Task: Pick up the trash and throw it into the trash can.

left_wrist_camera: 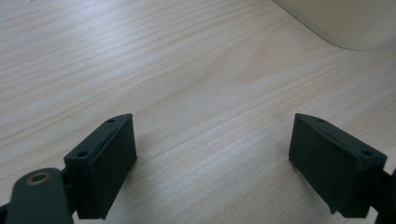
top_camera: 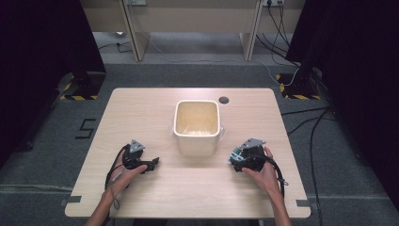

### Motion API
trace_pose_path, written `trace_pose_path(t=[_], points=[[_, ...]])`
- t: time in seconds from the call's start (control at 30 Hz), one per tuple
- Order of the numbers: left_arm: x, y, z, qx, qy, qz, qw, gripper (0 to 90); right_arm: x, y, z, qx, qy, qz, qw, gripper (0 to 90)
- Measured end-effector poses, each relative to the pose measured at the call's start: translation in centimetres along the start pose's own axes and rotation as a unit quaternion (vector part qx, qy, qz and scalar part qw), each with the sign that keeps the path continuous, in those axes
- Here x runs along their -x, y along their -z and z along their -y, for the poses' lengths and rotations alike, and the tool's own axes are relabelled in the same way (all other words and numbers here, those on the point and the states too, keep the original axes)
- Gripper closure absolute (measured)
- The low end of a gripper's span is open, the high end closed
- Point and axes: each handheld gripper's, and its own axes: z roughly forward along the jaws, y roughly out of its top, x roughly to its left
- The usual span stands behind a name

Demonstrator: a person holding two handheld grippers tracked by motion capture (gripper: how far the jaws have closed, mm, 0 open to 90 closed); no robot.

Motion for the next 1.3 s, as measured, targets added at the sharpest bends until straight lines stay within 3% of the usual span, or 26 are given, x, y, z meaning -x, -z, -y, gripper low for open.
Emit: trace_pose_path(t=[0.27, 0.37, 0.53, 0.87, 1.3], points=[[0.0, 0.0, 0.0, 0.000, 0.000, 0.000, 1.0000, 14.0, 0.3, -0.9, 0.1, -0.005, -0.006, -0.020, 0.9998, 14.1], [0.0, 0.0, 0.0, 0.000, 0.000, 0.000, 1.0000, 14.0, 0.5, -1.1, 0.3, 0.000, -0.020, -0.031, 0.9993, 13.2], [0.0, 0.0, 0.0, 0.000, 0.000, 0.000, 1.0000, 14.0, 0.5, -1.1, 0.5, 0.002, -0.033, -0.028, 0.9991, 10.9], [0.0, 0.0, 0.0, 0.000, 0.000, 0.000, 1.0000, 14.0, 0.2, -1.3, 0.6, 0.003, -0.036, -0.029, 0.9990, 6.9], [0.0, 0.0, 0.0, -0.001, -0.001, 0.000, 1.0000, 14.0, -0.6, -0.5, 0.7, 0.014, -0.024, -0.034, 0.9990, 33.6]])
